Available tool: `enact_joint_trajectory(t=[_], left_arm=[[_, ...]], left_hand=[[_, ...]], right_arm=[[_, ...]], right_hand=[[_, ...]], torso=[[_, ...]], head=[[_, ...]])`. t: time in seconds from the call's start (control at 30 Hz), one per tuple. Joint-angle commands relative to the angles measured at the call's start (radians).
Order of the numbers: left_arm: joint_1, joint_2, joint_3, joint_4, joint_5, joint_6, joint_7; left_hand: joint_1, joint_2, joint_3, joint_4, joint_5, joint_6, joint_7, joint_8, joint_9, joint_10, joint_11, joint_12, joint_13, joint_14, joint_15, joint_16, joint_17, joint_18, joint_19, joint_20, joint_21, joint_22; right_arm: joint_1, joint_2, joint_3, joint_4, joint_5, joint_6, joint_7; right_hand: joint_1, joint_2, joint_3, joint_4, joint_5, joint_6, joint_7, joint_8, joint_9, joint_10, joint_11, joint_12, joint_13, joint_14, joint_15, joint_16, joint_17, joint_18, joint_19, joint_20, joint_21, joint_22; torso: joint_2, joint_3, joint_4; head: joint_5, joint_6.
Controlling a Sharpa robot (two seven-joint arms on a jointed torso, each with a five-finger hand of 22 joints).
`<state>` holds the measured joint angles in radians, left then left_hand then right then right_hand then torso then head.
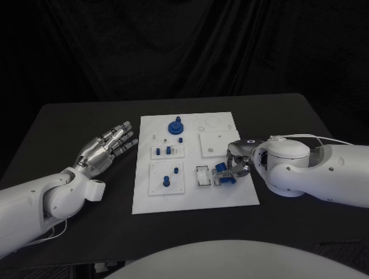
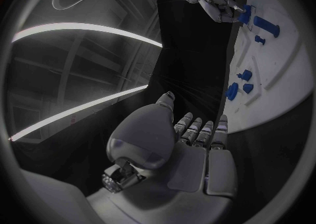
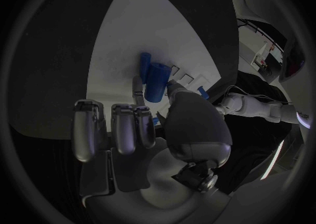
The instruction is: Assemble the parts on the task board
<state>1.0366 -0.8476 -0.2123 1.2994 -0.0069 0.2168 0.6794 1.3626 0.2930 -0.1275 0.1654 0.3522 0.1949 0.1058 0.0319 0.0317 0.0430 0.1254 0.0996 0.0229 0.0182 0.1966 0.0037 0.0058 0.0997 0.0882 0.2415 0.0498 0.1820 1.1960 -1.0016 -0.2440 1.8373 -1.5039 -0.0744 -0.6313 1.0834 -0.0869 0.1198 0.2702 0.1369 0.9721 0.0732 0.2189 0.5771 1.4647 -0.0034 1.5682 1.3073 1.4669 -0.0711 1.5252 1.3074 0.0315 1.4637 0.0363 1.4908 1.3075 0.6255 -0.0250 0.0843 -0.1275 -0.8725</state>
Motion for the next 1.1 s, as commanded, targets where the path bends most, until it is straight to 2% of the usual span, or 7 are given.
enact_joint_trajectory(t=[0.03,0.23,0.67,0.77,1.0,1.03,1.1], left_arm=[[-0.002,0.002,0.001,0.001,0.005,0.015,0.06],[-0.004,0.002,0.001,0.0,0.005,0.017,0.057],[-0.006,0.002,0.001,0.001,0.005,0.017,0.055],[-0.006,0.002,0.001,0.001,0.005,0.017,0.054],[-0.006,0.002,0.001,0.002,0.005,0.017,0.051],[-0.006,0.002,0.001,0.002,0.005,0.017,0.05],[-0.006,0.002,0.001,0.002,0.005,0.016,0.049]], left_hand=[[0.012,-0.002,0.005,0.001,0.003,-0.001,0.006,-0.001,0.0,0.0,-0.005,-0.005,-0.002,-0.005,0.002,0.004,-0.001,0.019,-0.002,0.005,0.003,-0.001],[0.013,-0.001,0.011,-0.001,0.008,-0.001,0.01,-0.001,0.0,0.0,-0.006,-0.005,-0.002,-0.005,0.003,0.004,-0.001,0.02,-0.001,0.006,0.003,-0.001],[0.014,-0.001,0.023,-0.006,0.015,0.0,0.016,0.0,0.001,-0.001,-0.006,-0.006,-0.002,-0.005,0.004,0.004,-0.001,0.02,-0.001,0.008,0.003,-0.002],[0.015,-0.001,0.025,-0.007,0.016,-0.001,0.016,-0.001,0.0,-0.001,-0.006,-0.006,-0.002,-0.005,0.004,0.004,-0.001,0.02,-0.001,0.008,0.003,-0.002],[0.015,-0.001,0.028,-0.009,0.018,-0.002,0.015,-0.001,0.0,-0.001,-0.006,-0.006,-0.002,-0.005,0.004,0.004,-0.001,0.02,-0.001,0.008,0.003,-0.002],[0.015,-0.001,0.029,-0.01,0.019,-0.002,0.015,-0.001,0.0,-0.001,-0.005,-0.006,-0.002,-0.005,0.004,0.004,-0.001,0.02,-0.001,0.008,0.003,-0.002],[0.015,-0.001,0.031,-0.011,0.02,-0.003,0.014,-0.001,0.0,-0.001,-0.004,-0.006,-0.002,-0.005,0.004,0.004,-0.001,0.02,-0.001,0.008,0.003,-0.003]], right_arm=[[-0.006,0.002,-0.003,-0.004,0.002,0.021,-0.008],[-0.006,0.009,-0.003,-0.016,0.002,0.006,-0.007],[-0.006,0.016,-0.003,-0.039,0.002,-0.033,-0.002],[-0.006,0.017,-0.003,-0.041,0.002,-0.052,0.011],[-0.006,0.02,-0.003,-0.045,0.029,-0.085,0.037],[-0.006,0.019,-0.003,-0.045,0.034,-0.09,0.04],[-0.006,0.018,-0.003,-0.045,0.045,-0.103,0.046]], right_hand=[[-0.027,-0.008,-0.01,0.02,-0.061,0.0,0.004,0.005,0.015,0.106,0.006,0.003,0.263,0.086,0.007,-0.003,0.173,-0.008,0.066,0.009,-0.006,0.232],[-0.041,-0.002,-0.006,0.02,-0.076,-0.024,0.009,-0.004,0.02,0.106,0.01,0.003,0.263,0.085,0.011,-0.006,0.167,-0.007,0.063,0.012,-0.012,0.23],[-0.055,0.041,0.004,0.012,0.006,-0.031,0.012,-0.005,0.032,0.106,0.014,0.003,0.263,0.084,0.015,-0.007,0.164,-0.005,0.061,0.017,-0.016,0.229],[-0.026,0.047,0.013,0.001,0.08,-0.033,0.011,-0.006,0.037,0.106,0.013,0.003,0.263,0.084,0.014,-0.007,0.163,-0.004,0.058,0.016,-0.024,0.226],[0.075,0.053,0.089,-0.055,0.438,-0.038,0.003,-0.01,0.043,0.106,0.001,0.003,0.263,0.084,0.004,-0.004,0.167,0.0,0.05,0.008,-0.039,0.221],[0.087,0.05,0.111,-0.062,0.522,-0.035,0.002,-0.009,0.044,0.106,0.001,0.003,0.263,0.085,0.003,-0.003,0.168,0.0,0.051,0.007,-0.039,0.222],[0.091,0.045,0.137,-0.068,0.582,-0.032,0.002,-0.006,0.048,0.106,-0.001,0.003,0.263,0.085,0.003,-0.002,0.169,0.0,0.051,0.006,-0.039,0.222]], torso=[[0.0,-0.0003,0.0004],[0.0,-0.0001,-0.0007],[0.001,-0.0001,0.0002],[0.001,-0.0003,0.0],[0.002,0.0005,-0.0008],[0.002,0.0004,-0.0007],[0.002,0.0001,-0.0003]], head=[[0.002,0.0],[0.005,0.0],[0.008,0.0],[0.009,0.0],[0.009,0.0],[0.01,0.0],[0.01,0.0]])
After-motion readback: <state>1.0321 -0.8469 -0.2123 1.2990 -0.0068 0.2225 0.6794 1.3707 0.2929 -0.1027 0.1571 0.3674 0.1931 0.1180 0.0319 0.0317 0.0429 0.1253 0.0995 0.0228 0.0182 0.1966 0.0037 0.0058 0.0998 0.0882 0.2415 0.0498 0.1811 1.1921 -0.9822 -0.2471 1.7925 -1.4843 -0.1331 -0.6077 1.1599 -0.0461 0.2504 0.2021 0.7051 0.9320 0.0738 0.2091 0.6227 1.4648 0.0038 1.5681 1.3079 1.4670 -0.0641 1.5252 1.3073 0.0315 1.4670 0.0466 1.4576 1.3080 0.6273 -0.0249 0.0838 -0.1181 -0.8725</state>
